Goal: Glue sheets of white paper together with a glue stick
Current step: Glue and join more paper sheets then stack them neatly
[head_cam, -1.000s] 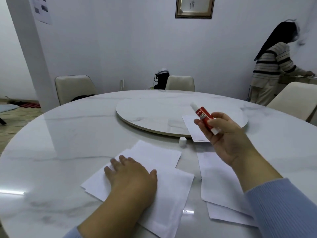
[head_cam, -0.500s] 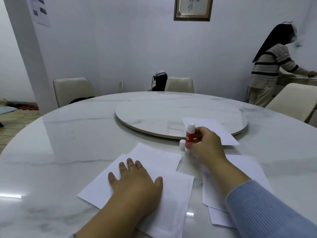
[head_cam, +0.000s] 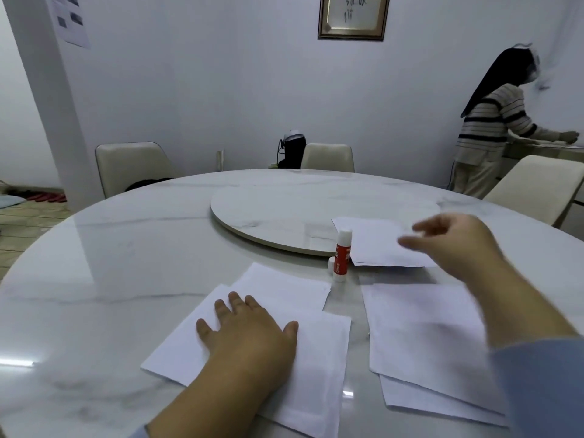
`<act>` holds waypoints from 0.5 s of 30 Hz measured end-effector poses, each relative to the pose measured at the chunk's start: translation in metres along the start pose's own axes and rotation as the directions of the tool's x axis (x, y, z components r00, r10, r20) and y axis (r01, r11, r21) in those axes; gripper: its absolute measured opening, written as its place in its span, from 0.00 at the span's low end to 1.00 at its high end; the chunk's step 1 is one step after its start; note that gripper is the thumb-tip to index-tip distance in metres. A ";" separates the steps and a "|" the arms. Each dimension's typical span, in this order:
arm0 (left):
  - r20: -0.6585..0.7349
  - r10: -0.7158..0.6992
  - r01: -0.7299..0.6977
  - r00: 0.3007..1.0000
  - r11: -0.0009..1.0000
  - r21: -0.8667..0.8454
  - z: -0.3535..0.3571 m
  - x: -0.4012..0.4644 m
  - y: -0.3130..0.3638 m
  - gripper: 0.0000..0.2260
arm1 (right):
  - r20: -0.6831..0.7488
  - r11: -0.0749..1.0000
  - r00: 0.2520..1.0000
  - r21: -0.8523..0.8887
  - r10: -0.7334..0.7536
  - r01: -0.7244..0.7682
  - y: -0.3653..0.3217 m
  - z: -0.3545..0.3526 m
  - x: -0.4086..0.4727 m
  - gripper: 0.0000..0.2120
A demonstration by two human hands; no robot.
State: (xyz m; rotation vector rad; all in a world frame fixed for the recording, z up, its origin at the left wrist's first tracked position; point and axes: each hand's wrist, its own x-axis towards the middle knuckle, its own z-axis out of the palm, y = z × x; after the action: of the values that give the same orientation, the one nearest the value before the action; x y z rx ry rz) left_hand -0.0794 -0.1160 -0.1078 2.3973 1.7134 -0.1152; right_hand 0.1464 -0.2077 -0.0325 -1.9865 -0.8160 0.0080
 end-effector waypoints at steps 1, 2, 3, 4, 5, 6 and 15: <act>0.003 -0.023 0.023 1.000 1.000 0.007 0.000 -0.001 0.002 0.37 | 0.189 0.983 0.978 -0.175 0.093 -0.060 0.005 -0.017 -0.002 0.23; 0.008 -0.049 0.048 0.999 0.999 0.012 0.000 -0.001 0.003 0.38 | 0.351 0.920 0.915 -0.390 0.198 -0.049 0.013 -0.027 -0.007 0.26; 0.014 -0.074 0.074 0.997 0.997 0.017 -0.001 -0.002 0.005 0.38 | 0.452 0.832 0.847 -0.555 0.280 0.021 0.020 -0.032 -0.015 0.31; 0.022 -0.098 0.097 0.995 0.995 0.029 -0.003 -0.002 0.007 0.38 | 0.503 0.758 0.802 -0.645 0.322 0.100 0.027 -0.031 -0.022 0.36; 0.026 -0.114 0.113 0.993 0.992 0.050 -0.004 -0.001 0.008 0.38 | 0.521 0.720 0.790 -0.677 0.324 0.151 0.034 -0.030 -0.027 0.38; 0.023 -0.123 0.121 0.992 0.990 0.076 -0.005 0.000 0.009 0.39 | 0.527 0.725 0.791 -0.670 0.311 0.161 0.039 -0.030 -0.031 0.40; 0.023 -0.149 0.148 0.989 0.988 0.045 -0.011 0.006 0.013 0.40 | 0.346 0.698 0.934 -0.691 0.092 0.188 0.039 -0.029 -0.052 0.21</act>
State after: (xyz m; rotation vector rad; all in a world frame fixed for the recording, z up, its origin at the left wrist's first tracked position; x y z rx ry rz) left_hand -0.0658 -0.1128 -0.0968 2.2839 1.8951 -0.2061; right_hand 0.1364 -0.2713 -0.0627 -2.7626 -1.2468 0.0219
